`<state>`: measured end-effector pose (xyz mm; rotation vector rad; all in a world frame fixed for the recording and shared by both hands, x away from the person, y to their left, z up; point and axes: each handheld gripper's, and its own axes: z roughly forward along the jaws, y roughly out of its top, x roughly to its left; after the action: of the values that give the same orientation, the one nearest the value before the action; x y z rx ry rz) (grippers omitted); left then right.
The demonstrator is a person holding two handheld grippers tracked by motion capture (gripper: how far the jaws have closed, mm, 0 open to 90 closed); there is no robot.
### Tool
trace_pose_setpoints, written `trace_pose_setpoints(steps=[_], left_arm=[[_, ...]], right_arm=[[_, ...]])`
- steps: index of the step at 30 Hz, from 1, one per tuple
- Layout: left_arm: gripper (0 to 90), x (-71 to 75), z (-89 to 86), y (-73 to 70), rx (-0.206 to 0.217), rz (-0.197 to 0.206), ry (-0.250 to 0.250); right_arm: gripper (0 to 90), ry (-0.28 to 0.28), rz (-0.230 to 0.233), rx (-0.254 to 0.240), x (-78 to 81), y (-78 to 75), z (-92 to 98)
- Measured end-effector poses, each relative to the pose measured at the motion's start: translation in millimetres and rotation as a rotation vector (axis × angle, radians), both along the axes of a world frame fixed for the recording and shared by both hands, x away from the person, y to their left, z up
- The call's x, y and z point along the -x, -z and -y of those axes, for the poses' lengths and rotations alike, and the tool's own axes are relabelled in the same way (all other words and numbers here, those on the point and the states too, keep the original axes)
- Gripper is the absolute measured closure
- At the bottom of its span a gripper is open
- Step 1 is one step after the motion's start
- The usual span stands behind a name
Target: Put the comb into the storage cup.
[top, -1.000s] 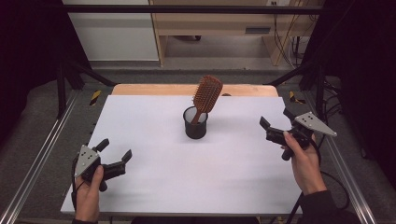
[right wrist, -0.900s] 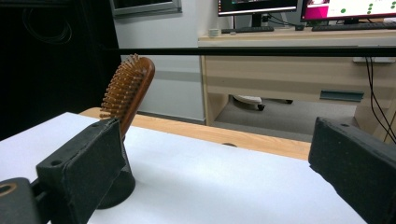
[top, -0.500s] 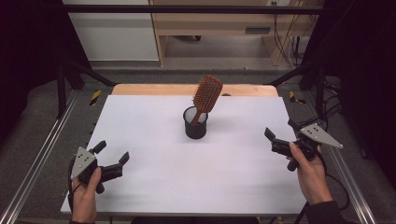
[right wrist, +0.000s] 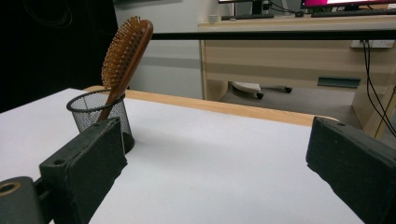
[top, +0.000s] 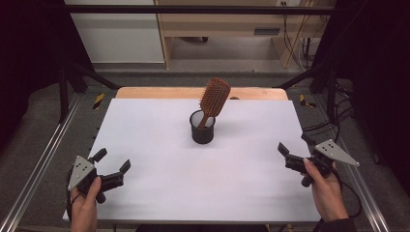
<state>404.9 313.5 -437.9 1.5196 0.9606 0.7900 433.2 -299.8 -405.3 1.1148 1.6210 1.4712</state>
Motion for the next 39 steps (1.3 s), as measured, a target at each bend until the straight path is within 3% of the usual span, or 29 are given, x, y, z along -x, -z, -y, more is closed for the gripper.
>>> trace_pose_setpoints(steps=[15, 39], left_arm=[[4.2, 2.3, -1.3, 2.3, 0.007, 0.007, 0.008], [3.5, 1.8, 0.1, 3.5, 0.035, 0.007, 0.040]], right_arm=[[4.8, -0.046, -0.004, 0.051, 8.9, 18.0, -5.7], [4.8, -0.093, -0.036, 0.048, 15.7, 45.3, -18.7]])
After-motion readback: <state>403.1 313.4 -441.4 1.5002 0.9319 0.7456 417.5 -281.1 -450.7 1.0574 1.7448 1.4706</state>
